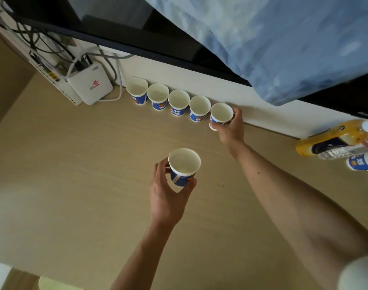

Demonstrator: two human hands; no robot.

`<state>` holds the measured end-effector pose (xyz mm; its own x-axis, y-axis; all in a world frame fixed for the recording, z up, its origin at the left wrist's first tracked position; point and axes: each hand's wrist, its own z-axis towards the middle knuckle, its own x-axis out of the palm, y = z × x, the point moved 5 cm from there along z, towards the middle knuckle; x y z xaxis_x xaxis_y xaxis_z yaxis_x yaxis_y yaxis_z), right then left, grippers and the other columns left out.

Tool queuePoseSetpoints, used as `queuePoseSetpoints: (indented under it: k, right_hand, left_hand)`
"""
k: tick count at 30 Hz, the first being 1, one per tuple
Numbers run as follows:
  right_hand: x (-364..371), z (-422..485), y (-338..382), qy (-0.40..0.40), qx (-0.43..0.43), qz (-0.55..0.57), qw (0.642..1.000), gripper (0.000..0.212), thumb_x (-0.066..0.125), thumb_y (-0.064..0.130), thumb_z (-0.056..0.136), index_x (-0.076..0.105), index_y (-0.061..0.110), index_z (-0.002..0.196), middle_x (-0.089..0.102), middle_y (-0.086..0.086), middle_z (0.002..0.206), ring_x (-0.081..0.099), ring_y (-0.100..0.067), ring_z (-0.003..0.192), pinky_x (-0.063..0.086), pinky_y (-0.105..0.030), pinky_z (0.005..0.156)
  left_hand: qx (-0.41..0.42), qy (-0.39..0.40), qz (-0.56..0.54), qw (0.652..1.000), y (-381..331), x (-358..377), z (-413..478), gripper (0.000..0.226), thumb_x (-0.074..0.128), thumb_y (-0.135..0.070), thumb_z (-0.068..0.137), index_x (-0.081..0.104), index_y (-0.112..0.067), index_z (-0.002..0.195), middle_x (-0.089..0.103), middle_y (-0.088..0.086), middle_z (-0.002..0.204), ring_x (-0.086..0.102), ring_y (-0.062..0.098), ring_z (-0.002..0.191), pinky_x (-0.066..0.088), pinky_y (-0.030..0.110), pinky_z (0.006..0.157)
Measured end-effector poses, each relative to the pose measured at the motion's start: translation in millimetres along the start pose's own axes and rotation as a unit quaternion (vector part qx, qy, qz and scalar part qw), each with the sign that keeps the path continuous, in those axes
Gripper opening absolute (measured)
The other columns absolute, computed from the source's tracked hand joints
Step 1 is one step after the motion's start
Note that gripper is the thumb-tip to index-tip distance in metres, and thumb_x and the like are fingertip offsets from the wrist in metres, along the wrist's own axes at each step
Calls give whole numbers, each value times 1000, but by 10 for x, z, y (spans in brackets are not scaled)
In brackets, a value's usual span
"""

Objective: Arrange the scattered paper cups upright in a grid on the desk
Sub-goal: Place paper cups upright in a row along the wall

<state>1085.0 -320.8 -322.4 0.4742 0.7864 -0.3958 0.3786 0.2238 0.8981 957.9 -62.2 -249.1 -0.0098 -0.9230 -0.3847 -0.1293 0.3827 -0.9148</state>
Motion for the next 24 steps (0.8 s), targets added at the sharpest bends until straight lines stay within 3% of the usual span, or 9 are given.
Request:
queuePoseSetpoints:
  k: [3,6,17,21,22,24]
  right_hand:
    - [42,55,-14,-6,5,-8,1000,66,86,6,68,51,13,124,63,7,104,58,-1,79,42,-2,63]
    - [54,86,-49,-19,8,-20,1000,68,86,5,67,51,12,125,63,6,106,60,-9,84,41,-3,63]
    - [86,171,-117,-20,30,-33,999,68,89,14,69,50,15,125,65,3,114,61,-13,90,47,-25,78]
    - [48,159,-159,-8,37,-25,999,75,90,11,67,47,12,128,65,0,114,62,-12,85,46,-8,69]
    - [0,119,-194,-10,45,-22,999,80,90,10,66,45,9,133,63,-2,116,62,-14,92,47,-10,74]
    - [-109,-2,-326,-32,60,-23,997,90,89,14,67,39,4,141,55,-6,126,57,-20,111,48,-26,94]
  left_hand:
    - [4,2,3,1000,1,-11,24,62,89,-15,70,57,-22,123,60,-9,111,56,1,99,38,2,77]
    - [7,4,4,1000,-3,-10,41,62,89,-15,70,58,-21,123,59,-10,111,56,1,99,38,2,77]
    - [17,7,11,1000,-7,23,4,63,89,-17,70,58,-21,125,58,-10,111,56,4,100,38,3,78]
    - [21,12,13,1000,-13,26,-7,65,90,-18,70,57,-20,126,59,-10,112,56,6,100,38,2,77]
    - [21,14,11,1000,-20,30,-7,65,90,-18,70,57,-21,126,60,-10,112,56,6,100,38,3,77]
    - [20,14,5,1000,-33,39,0,66,89,-17,71,55,-21,127,61,-12,113,57,6,101,39,4,78]
